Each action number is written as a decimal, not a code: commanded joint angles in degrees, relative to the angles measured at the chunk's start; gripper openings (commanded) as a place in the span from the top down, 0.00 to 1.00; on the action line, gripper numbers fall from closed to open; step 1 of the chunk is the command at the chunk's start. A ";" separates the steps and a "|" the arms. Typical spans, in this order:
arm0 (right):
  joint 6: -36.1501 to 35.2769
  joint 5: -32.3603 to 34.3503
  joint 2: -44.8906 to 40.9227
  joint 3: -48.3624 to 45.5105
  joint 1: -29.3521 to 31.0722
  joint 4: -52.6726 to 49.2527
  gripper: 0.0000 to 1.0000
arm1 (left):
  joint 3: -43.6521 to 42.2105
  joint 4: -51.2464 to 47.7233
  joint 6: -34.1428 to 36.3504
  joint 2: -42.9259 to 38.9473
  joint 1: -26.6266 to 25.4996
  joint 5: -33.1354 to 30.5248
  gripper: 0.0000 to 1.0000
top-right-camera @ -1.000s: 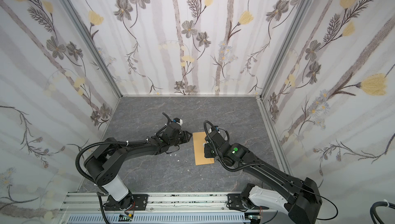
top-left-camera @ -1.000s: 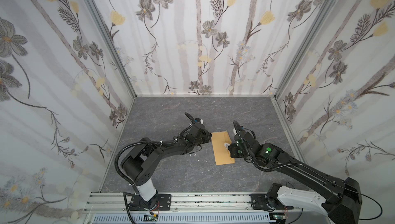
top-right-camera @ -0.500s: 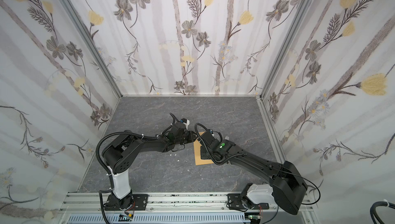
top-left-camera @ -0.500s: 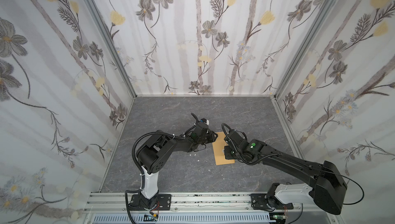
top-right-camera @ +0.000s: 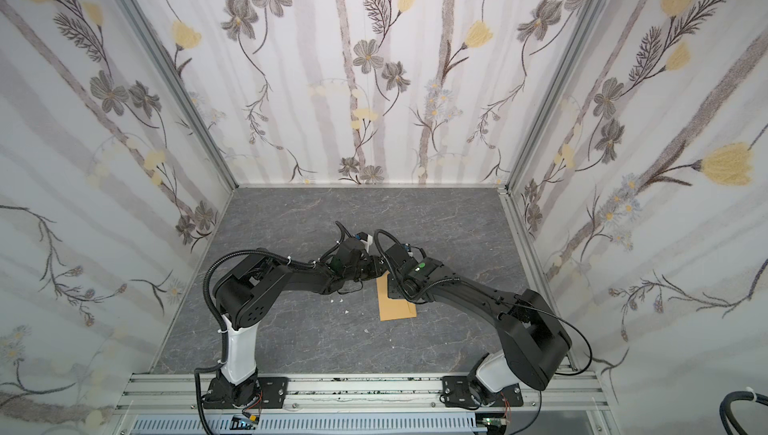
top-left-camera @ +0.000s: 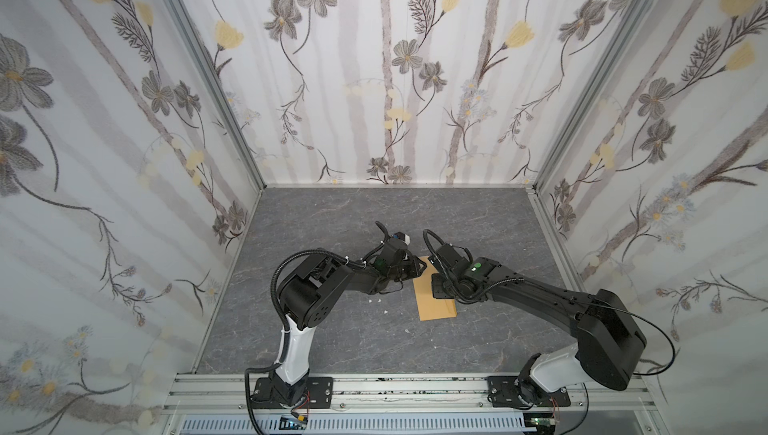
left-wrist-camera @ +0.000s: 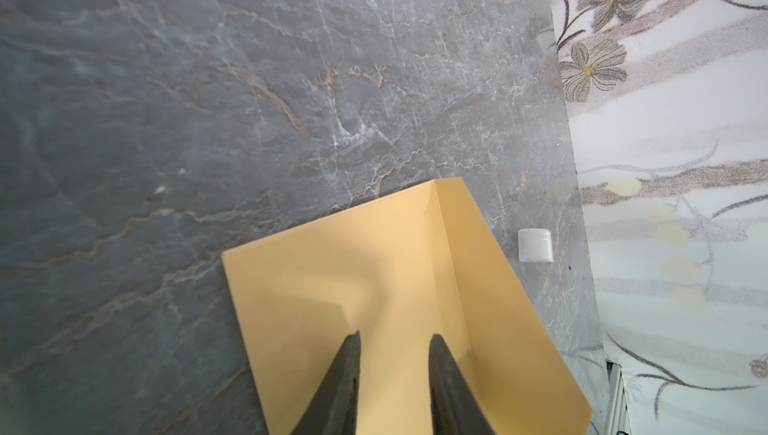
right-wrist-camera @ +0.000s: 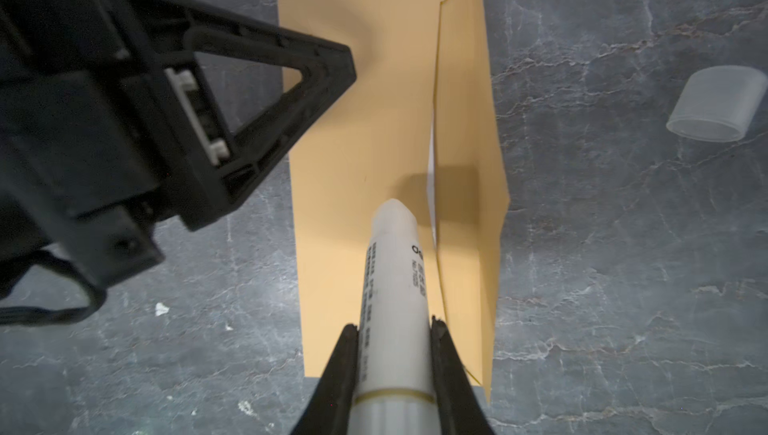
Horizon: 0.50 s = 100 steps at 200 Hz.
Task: Place the letter into the envelope and seal it
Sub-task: 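Lower the glue stick over the envelope flap while the left gripper moves above the envelope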
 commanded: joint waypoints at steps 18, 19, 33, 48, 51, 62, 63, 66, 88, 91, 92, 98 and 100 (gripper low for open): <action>-1.03 0.81 1.77 0.77 -0.43 1.01 1.00 | 0.16 2.20 -0.56 0.63 0.08 0.49 0.71; -1.03 0.81 1.78 0.77 -0.43 1.03 1.00 | 0.16 2.21 -0.56 0.59 -0.01 0.48 0.71; -1.10 0.64 2.26 0.77 -0.43 1.25 1.00 | 0.15 2.21 -0.65 0.63 0.05 0.66 0.71; -1.21 0.54 2.88 0.94 -0.52 1.60 1.00 | 0.15 2.21 -0.65 0.54 0.06 0.87 0.71; -1.27 0.49 3.00 0.99 -0.52 1.67 1.00 | 0.08 2.17 -0.66 0.49 0.08 0.89 0.71; -1.38 0.62 3.81 1.19 -0.61 1.74 1.00 | -0.10 2.21 -0.65 0.38 0.03 0.82 0.71; -1.42 0.63 3.85 1.20 -0.61 1.74 1.00 | -0.10 2.21 -0.65 0.38 0.01 0.78 0.71; -1.46 0.63 4.00 1.27 -0.63 1.79 1.00 | -0.18 2.21 -0.71 0.41 0.06 0.77 0.71; -1.73 0.67 5.11 1.64 -0.78 2.09 1.00 | -0.43 2.21 -0.73 0.49 0.02 0.96 0.71; -1.78 0.71 5.20 1.64 -0.78 2.19 1.00 | -0.46 2.15 -0.74 0.56 0.07 1.01 0.72; -1.80 0.76 5.25 1.64 -0.78 2.23 1.00 | -0.46 2.18 -0.74 0.60 0.03 1.00 0.72; -1.77 0.89 5.43 1.65 -0.87 2.32 1.00 | -0.46 2.20 -0.77 0.68 0.05 1.09 0.72; -1.81 0.89 5.51 1.69 -0.92 2.35 1.00 | -0.50 2.16 -0.81 0.70 0.05 1.13 0.72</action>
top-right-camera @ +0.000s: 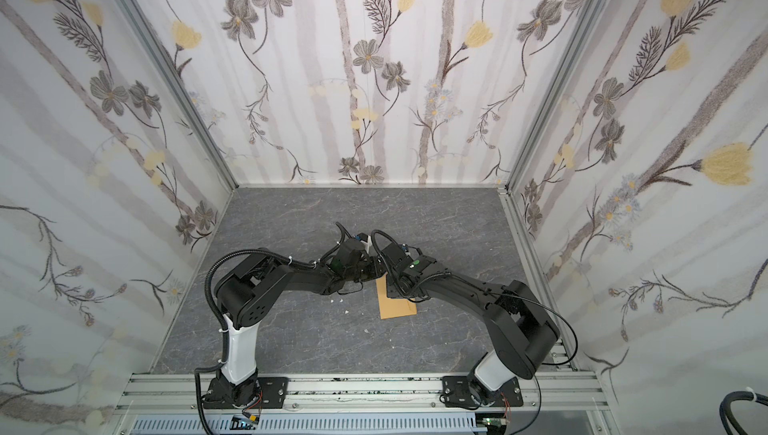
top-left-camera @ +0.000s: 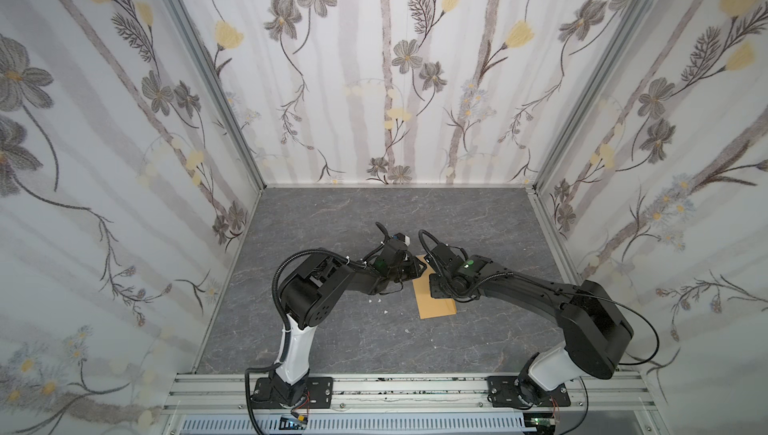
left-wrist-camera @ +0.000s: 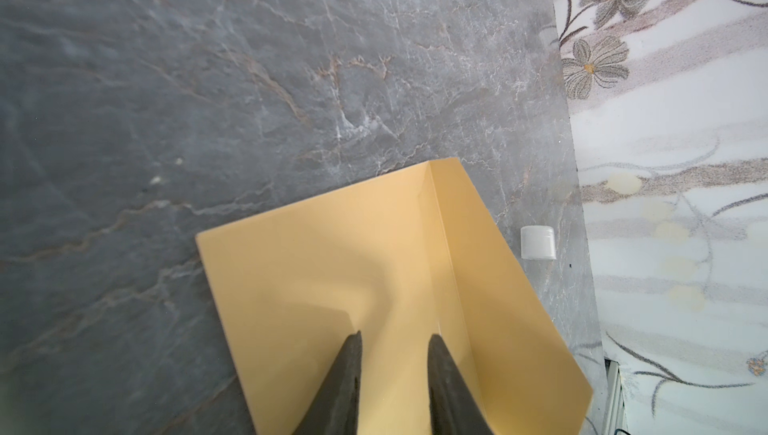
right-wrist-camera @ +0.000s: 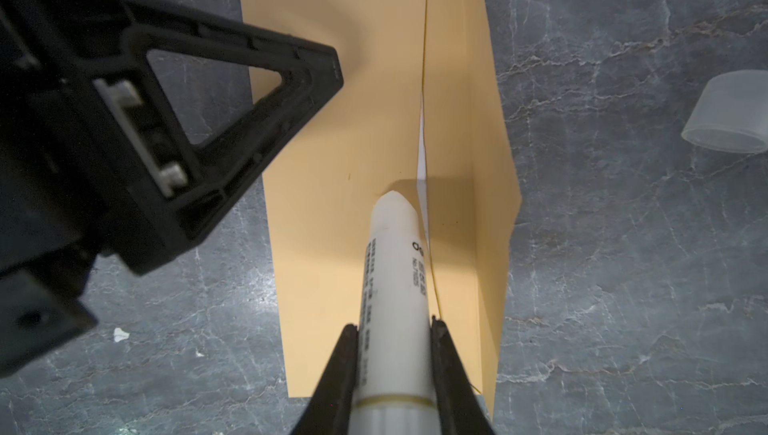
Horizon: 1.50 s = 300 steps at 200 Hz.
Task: Place the letter into the envelope and seal it
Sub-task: 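Lower the glue stick over the envelope flap while the left gripper moves above the envelope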
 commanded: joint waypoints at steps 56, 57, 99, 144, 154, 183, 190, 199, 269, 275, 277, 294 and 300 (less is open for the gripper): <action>-0.35 0.96 2.59 0.69 -0.77 2.24 1.00 | -0.36 1.77 -0.62 0.78 0.01 0.92 0.72; -0.35 0.96 2.64 0.69 -0.77 2.24 1.00 | -0.38 1.73 -0.70 0.84 -0.01 0.94 0.73; 0.10 0.73 1.33 0.01 -0.83 2.17 1.00 | 0.85 1.09 -0.92 -0.55 0.64 1.33 0.72; 0.52 0.40 -0.13 -0.81 -0.81 2.30 1.00 | 8.94 -9.63 2.59 2.34 1.97 -3.38 0.73; 0.45 0.35 0.09 -0.81 -0.85 2.49 1.00 | 10.38 -10.37 2.97 4.02 2.12 -2.81 0.73; 0.44 0.08 0.53 -0.72 -0.85 2.68 1.00 | 12.16 -10.97 2.82 7.10 2.07 -0.97 0.74; 0.43 0.08 0.49 -0.72 -0.85 2.74 1.00 | 12.11 -10.97 2.74 7.39 1.99 -0.79 0.74; 0.43 0.16 0.49 -0.72 -0.85 2.77 1.00 | 11.89 -10.97 2.61 7.47 1.93 -0.55 0.74; 0.02 1.64 3.08 0.90 -1.73 3.46 1.00 | 9.05 -10.88 1.60 6.21 1.22 0.41 0.75; -0.13 1.62 3.27 1.07 -1.81 3.74 1.00 | 8.93 -10.91 1.52 6.12 1.17 0.40 0.75; -0.17 1.61 3.38 1.11 -1.82 3.73 1.00 | 8.81 -10.89 1.51 6.10 1.19 0.45 0.75; -0.52 1.52 4.28 1.80 -1.91 3.82 1.00 | 8.33 -10.97 1.42 5.74 1.16 0.36 0.75; -0.61 1.41 4.43 1.91 -1.91 3.74 1.00 | 8.24 -10.97 1.37 5.70 1.11 0.17 0.76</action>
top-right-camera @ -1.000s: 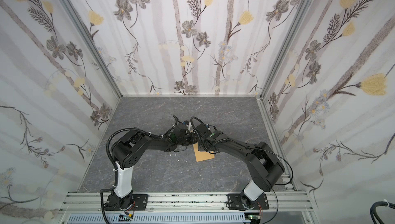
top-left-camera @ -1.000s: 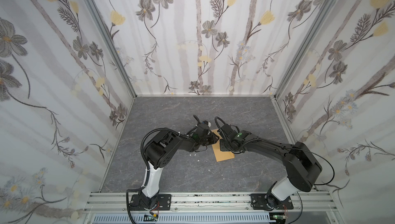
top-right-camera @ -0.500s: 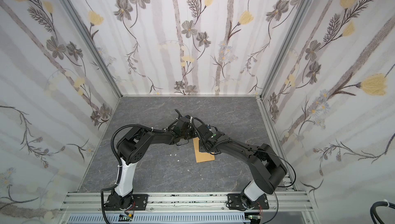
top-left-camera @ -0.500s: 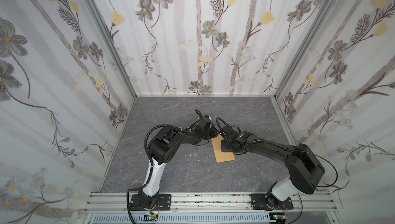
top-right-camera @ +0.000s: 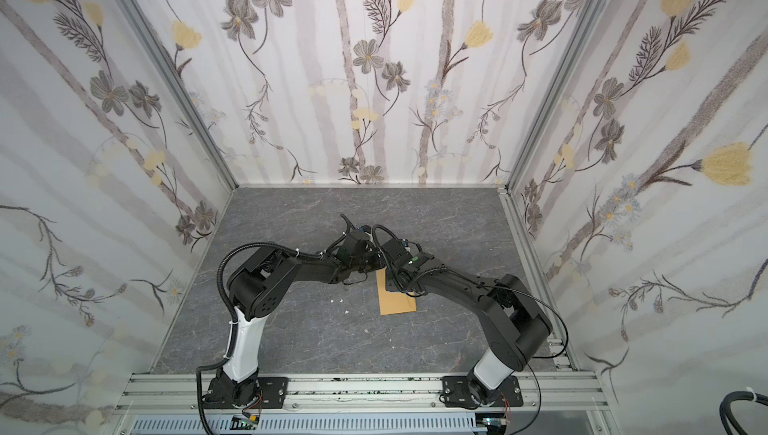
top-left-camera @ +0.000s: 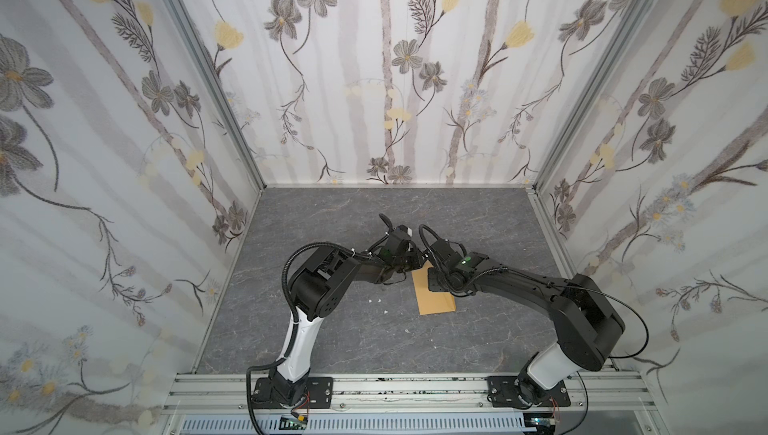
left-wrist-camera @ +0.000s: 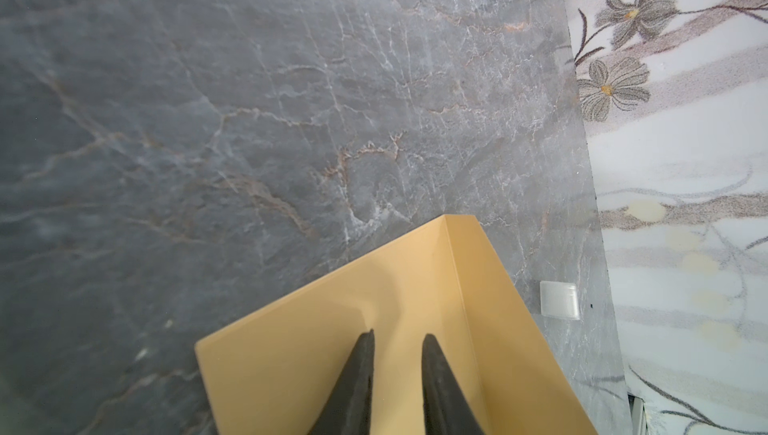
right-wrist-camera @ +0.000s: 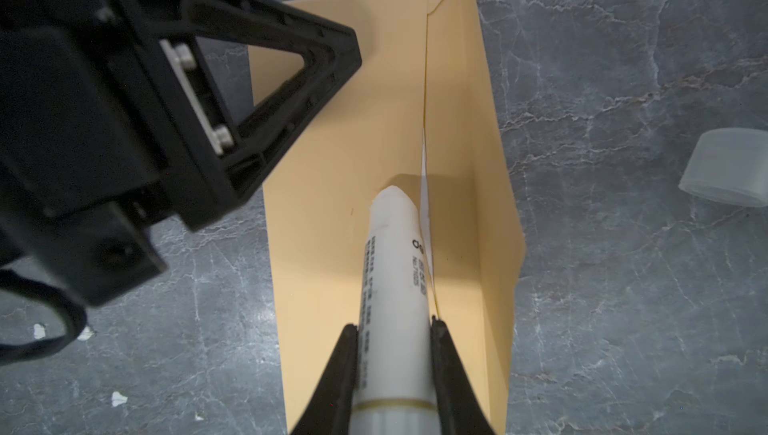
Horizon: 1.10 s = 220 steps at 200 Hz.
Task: Place the letter into the envelope and seal it
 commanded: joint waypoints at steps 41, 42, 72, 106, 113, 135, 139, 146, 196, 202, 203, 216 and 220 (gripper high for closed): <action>0.21 0.07 -1.49 -0.09 0.36 -1.89 1.00 | -1.96 -7.06 -2.98 -0.47 0.26 -0.43 0.77; 0.27 0.08 -1.57 -0.09 0.36 -1.86 1.00 | -1.94 -7.08 -3.01 -0.48 0.28 -0.47 0.77; 1.24 0.92 -4.04 -0.03 1.48 -3.21 1.00 | -3.20 -7.37 -4.98 -0.66 0.47 -0.80 0.77; 1.64 1.80 -5.52 1.13 2.19 -4.42 1.00 | -4.20 -7.37 -6.10 -0.93 0.48 -1.01 0.77; 1.71 1.58 -5.49 1.07 2.21 -4.38 1.00 | -4.30 -7.37 -6.28 -0.99 0.44 -1.05 0.77; 2.20 1.11 -4.86 0.20 2.78 -3.98 1.00 | -4.56 -7.37 -6.63 -1.13 0.47 -1.16 0.77; 2.32 1.03 -4.77 -0.04 2.83 -3.82 1.00 | -4.57 -7.37 -6.71 -1.19 0.48 -1.10 0.77; 2.43 0.85 -4.52 -0.50 2.91 -3.48 1.00 | -4.60 -7.37 -6.72 -1.25 0.48 -1.05 0.78; 2.10 0.79 -1.44 -1.08 2.66 -1.45 1.00 | -5.22 -7.28 -7.16 -1.87 0.45 -0.60 0.77; 1.95 0.88 -0.92 -0.94 2.50 -1.18 1.00 | -5.31 -7.28 -7.21 -1.93 0.35 -0.54 0.78; 1.93 0.92 -0.85 -0.91 2.49 -1.11 1.00 | -5.29 -7.28 -7.23 -1.96 0.37 -0.53 0.78; 1.52 1.01 0.21 -0.43 2.08 -0.53 1.00 | -5.36 -7.30 -7.25 -2.01 0.37 -0.50 0.77; 1.36 0.99 0.57 -0.26 1.97 -0.46 1.00 | -5.44 -7.28 -7.25 -2.07 0.39 -0.41 0.78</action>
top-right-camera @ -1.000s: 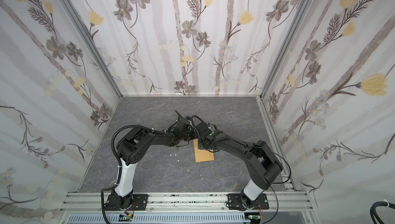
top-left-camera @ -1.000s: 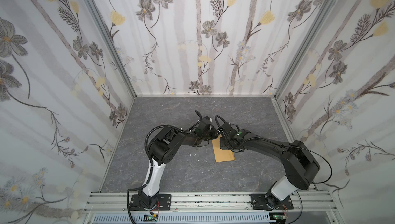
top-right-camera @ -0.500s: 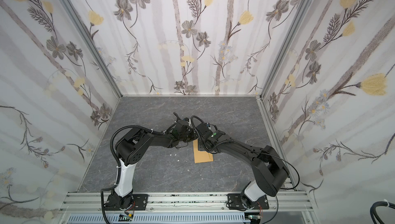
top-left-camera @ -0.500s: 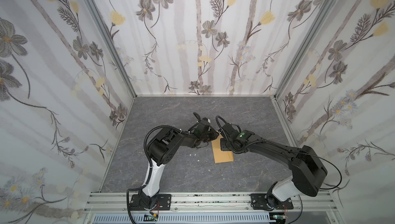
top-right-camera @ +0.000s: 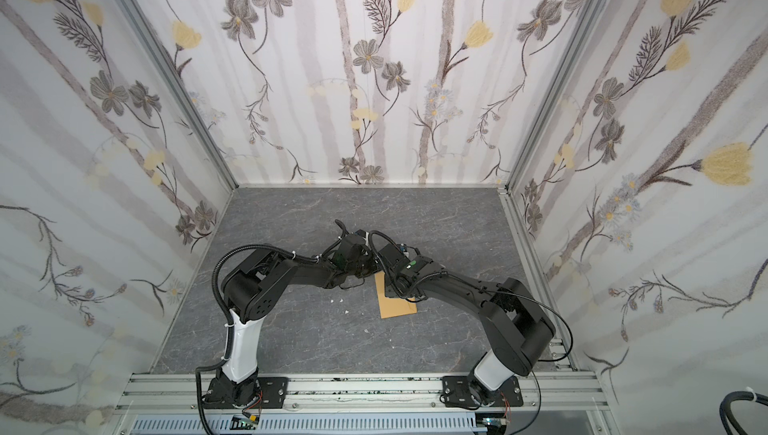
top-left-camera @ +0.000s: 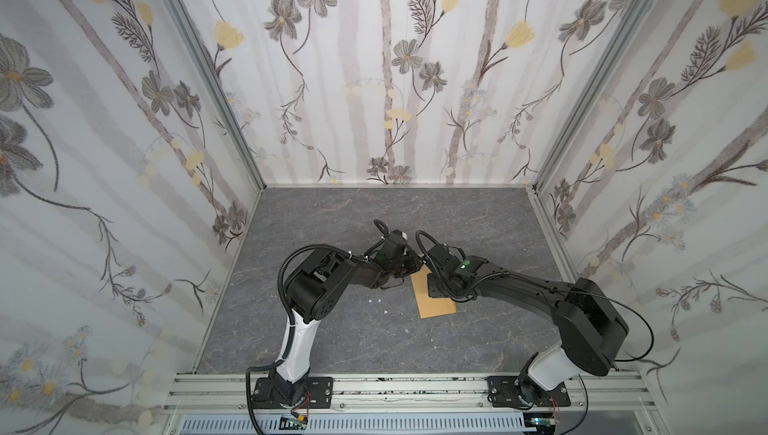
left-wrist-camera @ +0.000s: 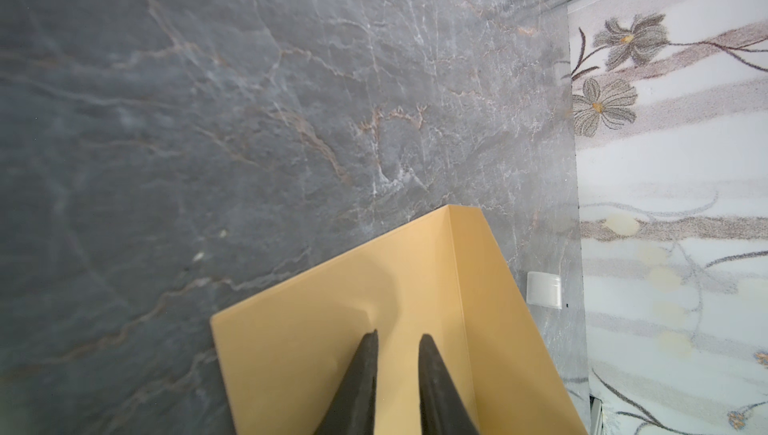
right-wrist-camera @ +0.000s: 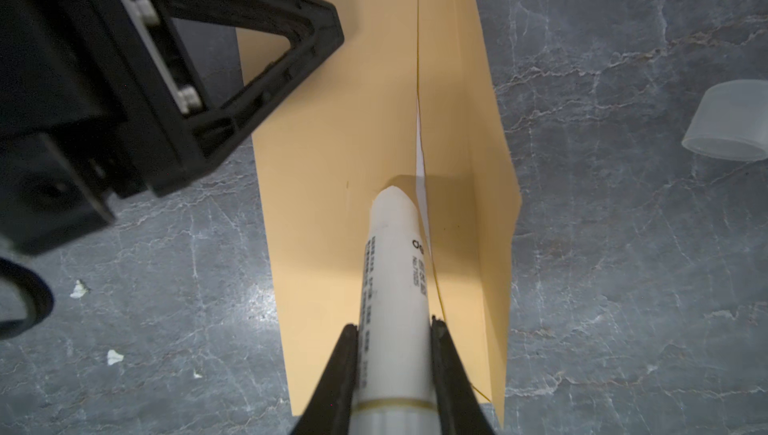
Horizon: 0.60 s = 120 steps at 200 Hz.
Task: Place the letter into the envelope and seal it
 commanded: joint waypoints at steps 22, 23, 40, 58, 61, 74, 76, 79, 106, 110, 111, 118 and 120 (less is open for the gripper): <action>-0.83 0.86 3.30 2.06 -0.83 2.06 1.00 | -0.98 -9.12 -0.69 -0.05 -0.02 -0.70 0.78; -0.87 0.82 3.33 2.09 -0.87 2.09 1.00 | -0.94 -9.12 -0.69 -0.09 0.00 -0.65 0.78; -1.10 0.89 3.62 2.55 -0.92 1.93 1.00 | -1.08 -9.12 -0.78 -0.08 -0.01 -0.71 0.78; -0.86 0.84 2.61 2.34 -0.68 0.95 1.00 | -1.21 -9.12 -0.96 -0.29 0.02 -0.78 0.78; -0.83 0.88 2.23 2.30 -0.59 0.83 1.00 | -1.23 -9.16 -1.00 -0.23 -0.02 -0.79 0.78; -0.37 1.02 0.86 2.12 -0.07 0.07 1.00 | -1.44 -9.21 -1.15 -0.44 -0.01 -0.76 0.78; -0.32 1.03 0.65 2.18 0.02 -0.11 1.00 | -1.41 -9.14 -1.18 -0.45 0.01 -0.75 0.78; -0.23 1.14 0.34 2.22 0.19 -0.21 1.00 | -1.50 -9.20 -1.16 -0.50 0.01 -0.74 0.78; 0.48 2.22 -2.11 2.69 0.75 -1.38 1.00 | -1.75 -9.21 -1.31 -0.67 0.02 -0.69 0.78; 0.53 2.34 -2.25 2.79 0.75 -1.60 1.00 | -1.80 -9.15 -1.31 -0.67 0.01 -0.69 0.78; 0.55 2.35 -2.26 2.85 0.80 -1.63 1.00 | -1.83 -9.14 -1.31 -0.71 0.02 -0.69 0.78; 0.57 2.61 -2.52 2.99 0.92 -1.95 1.00 | -1.82 -9.13 -1.41 -0.70 0.02 -0.61 0.78; 0.57 2.69 -2.60 3.06 0.93 -2.00 1.00 | -1.83 -9.12 -1.40 -0.69 0.02 -0.58 0.78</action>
